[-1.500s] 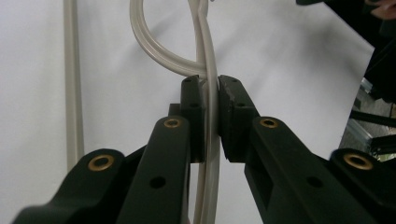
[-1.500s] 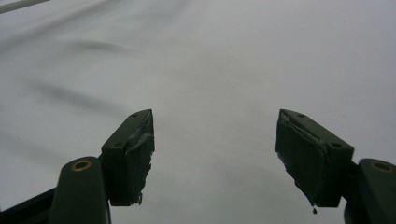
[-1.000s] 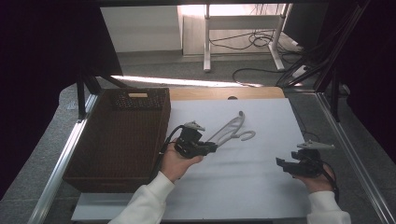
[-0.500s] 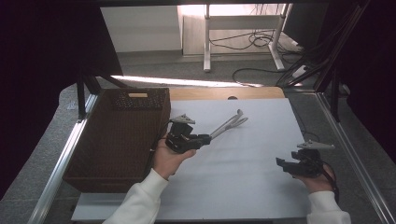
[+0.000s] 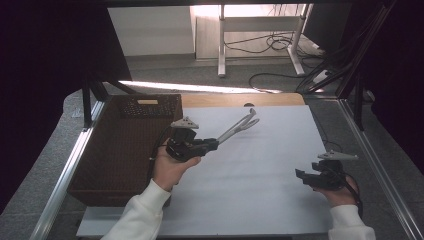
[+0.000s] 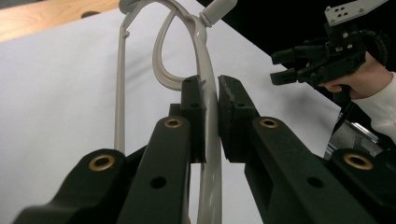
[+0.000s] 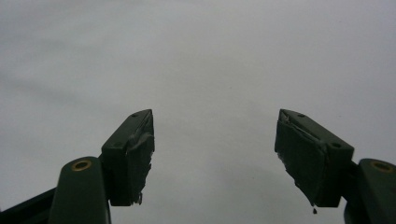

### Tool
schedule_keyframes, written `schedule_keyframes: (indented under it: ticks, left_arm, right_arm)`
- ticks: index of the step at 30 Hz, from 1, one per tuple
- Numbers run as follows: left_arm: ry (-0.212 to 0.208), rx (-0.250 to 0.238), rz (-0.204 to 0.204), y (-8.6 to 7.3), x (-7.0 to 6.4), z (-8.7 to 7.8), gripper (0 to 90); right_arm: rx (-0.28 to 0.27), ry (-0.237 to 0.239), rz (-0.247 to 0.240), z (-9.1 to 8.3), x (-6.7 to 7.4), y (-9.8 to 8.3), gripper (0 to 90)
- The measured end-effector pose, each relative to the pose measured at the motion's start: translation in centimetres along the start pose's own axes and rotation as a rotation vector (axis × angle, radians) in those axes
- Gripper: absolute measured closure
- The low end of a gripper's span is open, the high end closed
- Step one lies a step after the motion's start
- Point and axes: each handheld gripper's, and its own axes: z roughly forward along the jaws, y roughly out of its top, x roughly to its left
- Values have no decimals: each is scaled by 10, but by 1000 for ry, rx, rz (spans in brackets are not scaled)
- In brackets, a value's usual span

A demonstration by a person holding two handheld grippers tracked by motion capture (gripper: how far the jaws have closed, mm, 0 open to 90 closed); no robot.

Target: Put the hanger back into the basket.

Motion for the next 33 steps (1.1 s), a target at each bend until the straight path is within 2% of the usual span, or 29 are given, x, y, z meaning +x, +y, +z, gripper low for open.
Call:
schedule_keyframes:
  ticks: [13, 25, 33]
  left_arm:
    - [17, -38, 43, 6, 3, -35, 820]
    - [27, -74, 18, 0, 19, -62, 820]
    - [40, -93, 18, -4, 29, -82, 820]
  right_arm:
    - [-4, -5, -4, 0, 0, 0, 291]
    - [-10, -2, -9, 0, 0, 1, 291]
    - [-9, -1, -8, 0, 1, 1, 291]
